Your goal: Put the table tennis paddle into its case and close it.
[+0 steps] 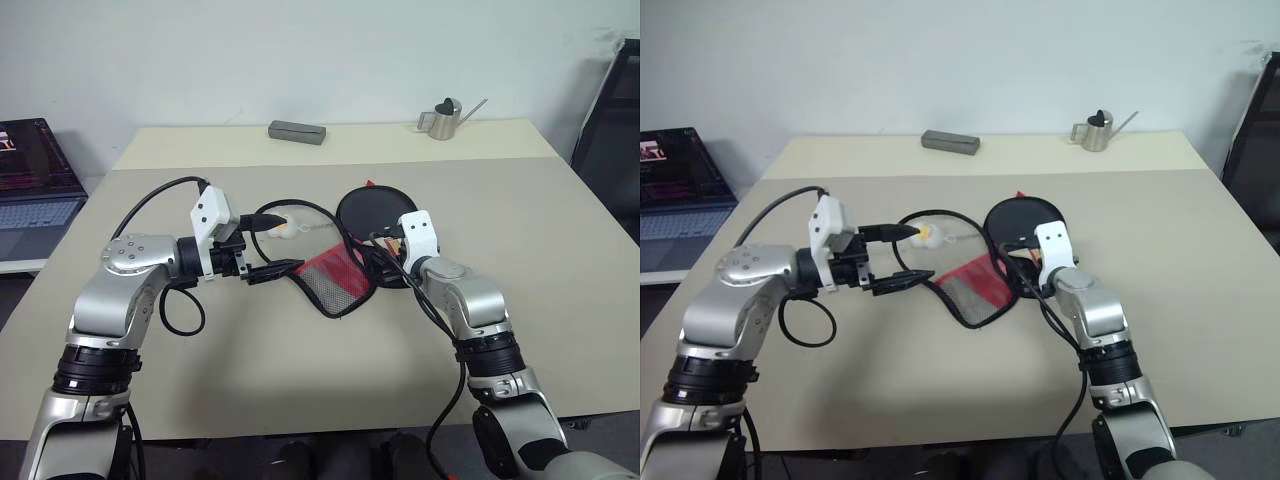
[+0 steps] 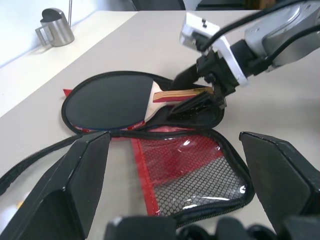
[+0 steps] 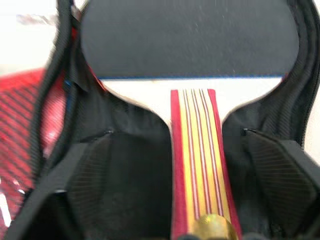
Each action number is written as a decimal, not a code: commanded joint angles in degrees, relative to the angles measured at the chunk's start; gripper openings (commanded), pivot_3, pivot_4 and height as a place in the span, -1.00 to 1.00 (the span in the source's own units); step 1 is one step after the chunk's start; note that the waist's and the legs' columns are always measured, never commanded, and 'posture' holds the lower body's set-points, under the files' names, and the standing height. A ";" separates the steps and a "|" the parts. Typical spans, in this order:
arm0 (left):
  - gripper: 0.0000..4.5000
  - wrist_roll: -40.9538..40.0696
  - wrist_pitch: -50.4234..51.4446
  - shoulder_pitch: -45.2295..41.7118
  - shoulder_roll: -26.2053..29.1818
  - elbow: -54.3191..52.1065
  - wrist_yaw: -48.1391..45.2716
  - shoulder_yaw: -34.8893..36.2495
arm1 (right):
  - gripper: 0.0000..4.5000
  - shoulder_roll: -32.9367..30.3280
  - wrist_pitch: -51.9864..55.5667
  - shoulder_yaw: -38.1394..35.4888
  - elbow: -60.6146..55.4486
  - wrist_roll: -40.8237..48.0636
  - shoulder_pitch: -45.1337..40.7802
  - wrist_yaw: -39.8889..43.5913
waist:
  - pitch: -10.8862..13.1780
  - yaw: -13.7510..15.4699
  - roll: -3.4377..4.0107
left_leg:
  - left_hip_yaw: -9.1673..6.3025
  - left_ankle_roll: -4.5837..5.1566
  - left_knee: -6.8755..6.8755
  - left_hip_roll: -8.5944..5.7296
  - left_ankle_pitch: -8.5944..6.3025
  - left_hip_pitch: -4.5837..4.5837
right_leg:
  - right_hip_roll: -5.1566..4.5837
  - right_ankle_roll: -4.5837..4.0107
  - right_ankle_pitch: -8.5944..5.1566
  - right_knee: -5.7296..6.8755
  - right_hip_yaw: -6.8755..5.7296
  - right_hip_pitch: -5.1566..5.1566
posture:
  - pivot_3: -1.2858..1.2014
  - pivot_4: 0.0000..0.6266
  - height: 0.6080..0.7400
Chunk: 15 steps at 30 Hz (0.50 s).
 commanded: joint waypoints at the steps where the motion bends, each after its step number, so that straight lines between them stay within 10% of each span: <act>1: 1.00 -0.80 -0.06 0.65 1.49 -2.38 0.99 3.00 | 0.99 -0.46 4.42 -2.48 -11.46 4.17 -0.22 2.45 | 0.00 0.01 0.00 | 0.00 0.00 0.00 0.00 0.00 0.00 | 0.00 0.00 0.00 0.00 0.01 0.00 | 0.03 -0.52 1.00; 15: 1.00 1.94 -1.85 9.65 2.06 -2.13 9.88 9.49 | 0.99 -22.20 1.65 -9.50 -17.49 14.19 0.67 21.96 | -0.01 -0.07 0.00 | 0.03 0.22 0.00 0.01 -0.12 0.02 | 0.00 0.00 0.00 -0.02 0.01 0.04 | 0.03 -0.52 1.00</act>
